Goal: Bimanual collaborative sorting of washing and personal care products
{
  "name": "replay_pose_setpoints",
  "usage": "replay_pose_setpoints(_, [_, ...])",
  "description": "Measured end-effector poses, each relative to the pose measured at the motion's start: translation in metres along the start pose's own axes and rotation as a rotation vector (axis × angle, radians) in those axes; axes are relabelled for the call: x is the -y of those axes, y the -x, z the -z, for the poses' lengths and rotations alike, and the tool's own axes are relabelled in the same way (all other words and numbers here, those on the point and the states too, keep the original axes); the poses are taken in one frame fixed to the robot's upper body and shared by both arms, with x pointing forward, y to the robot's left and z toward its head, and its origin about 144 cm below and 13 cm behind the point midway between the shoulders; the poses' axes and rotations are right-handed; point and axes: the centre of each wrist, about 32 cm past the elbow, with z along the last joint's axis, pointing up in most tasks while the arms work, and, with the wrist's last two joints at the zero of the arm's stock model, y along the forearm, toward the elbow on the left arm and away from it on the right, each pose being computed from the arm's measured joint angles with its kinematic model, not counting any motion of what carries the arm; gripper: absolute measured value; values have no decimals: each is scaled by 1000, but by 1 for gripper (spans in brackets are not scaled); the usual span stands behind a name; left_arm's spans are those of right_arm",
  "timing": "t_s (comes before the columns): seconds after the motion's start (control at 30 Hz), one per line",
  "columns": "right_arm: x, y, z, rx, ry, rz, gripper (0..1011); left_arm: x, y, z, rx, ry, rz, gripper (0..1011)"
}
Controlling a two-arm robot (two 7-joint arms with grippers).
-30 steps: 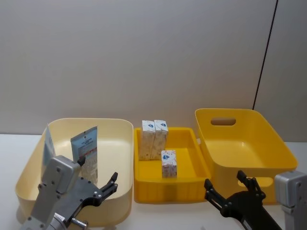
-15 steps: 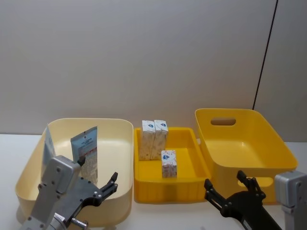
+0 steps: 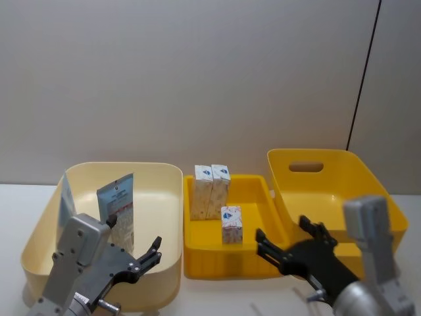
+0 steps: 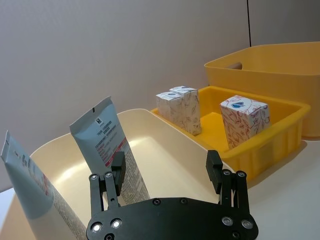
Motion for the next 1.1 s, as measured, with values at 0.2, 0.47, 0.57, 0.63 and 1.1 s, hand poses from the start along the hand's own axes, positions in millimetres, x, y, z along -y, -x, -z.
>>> replay_pose_setpoints(0.2, [-18, 7, -27, 17, 66, -43, 1001, 0, 0, 0, 0, 0, 0, 1003])
replay_pose_setpoints(0.47, [-34, 16, -54, 32, 133, -42, 1001, 0, 0, 0, 0, 0, 0, 1003])
replay_pose_setpoints(0.57, [-39, 20, -60, 31, 157, -21, 1001, 0, 0, 0, 0, 0, 0, 1003])
replay_pose_setpoints(0.63, [-43, 22, -65, 27, 179, -2, 1001, 0, 0, 0, 0, 0, 0, 1003])
replay_pose_setpoints(1.1, [-72, 26, -78, -47, 306, 65, 1001, 0, 0, 0, 0, 0, 0, 1004])
